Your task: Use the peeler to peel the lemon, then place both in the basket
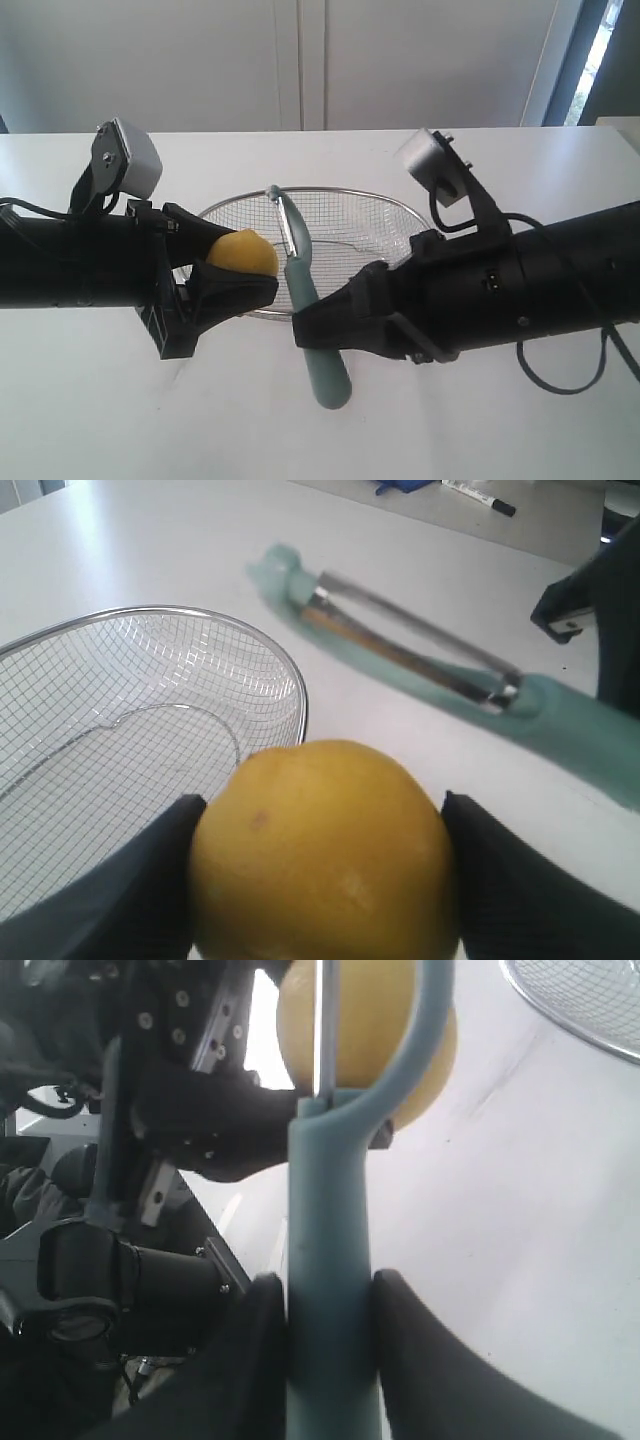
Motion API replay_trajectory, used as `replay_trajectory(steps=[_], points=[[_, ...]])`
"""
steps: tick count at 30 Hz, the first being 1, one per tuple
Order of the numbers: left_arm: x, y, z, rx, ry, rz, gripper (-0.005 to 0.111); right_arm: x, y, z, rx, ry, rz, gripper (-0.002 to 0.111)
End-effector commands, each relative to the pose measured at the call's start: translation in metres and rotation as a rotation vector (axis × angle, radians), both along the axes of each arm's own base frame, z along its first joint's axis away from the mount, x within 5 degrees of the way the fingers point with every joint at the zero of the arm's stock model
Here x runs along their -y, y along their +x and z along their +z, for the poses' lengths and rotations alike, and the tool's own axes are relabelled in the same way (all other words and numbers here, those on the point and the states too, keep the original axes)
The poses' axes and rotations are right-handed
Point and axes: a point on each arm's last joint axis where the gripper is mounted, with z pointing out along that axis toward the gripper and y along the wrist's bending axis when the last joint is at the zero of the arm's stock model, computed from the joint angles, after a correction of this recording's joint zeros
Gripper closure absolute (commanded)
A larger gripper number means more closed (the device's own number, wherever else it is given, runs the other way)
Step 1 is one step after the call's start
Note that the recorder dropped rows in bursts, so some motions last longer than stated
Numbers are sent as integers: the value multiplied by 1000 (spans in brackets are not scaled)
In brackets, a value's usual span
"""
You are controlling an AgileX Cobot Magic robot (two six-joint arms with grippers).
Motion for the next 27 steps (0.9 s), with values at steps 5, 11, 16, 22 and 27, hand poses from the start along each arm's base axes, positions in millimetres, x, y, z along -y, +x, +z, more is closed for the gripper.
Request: replay_trajectory(steps=[5, 11, 16, 22, 27], points=[[2, -1, 5, 141, 13, -64, 107, 25, -23, 28, 281, -152, 5, 108], [2, -1, 5, 143, 17, -68, 107, 36, 2, 10, 241, -330, -229, 108], [2, -1, 5, 143, 17, -68, 107, 22, 18, -33, 0, -365, -182, 108], [2, -1, 5, 143, 17, -68, 107, 1, 22, -54, -202, -203, -90, 108], [2, -1, 5, 143, 17, -68, 107, -10, 24, -50, -190, -43, -26, 108]])
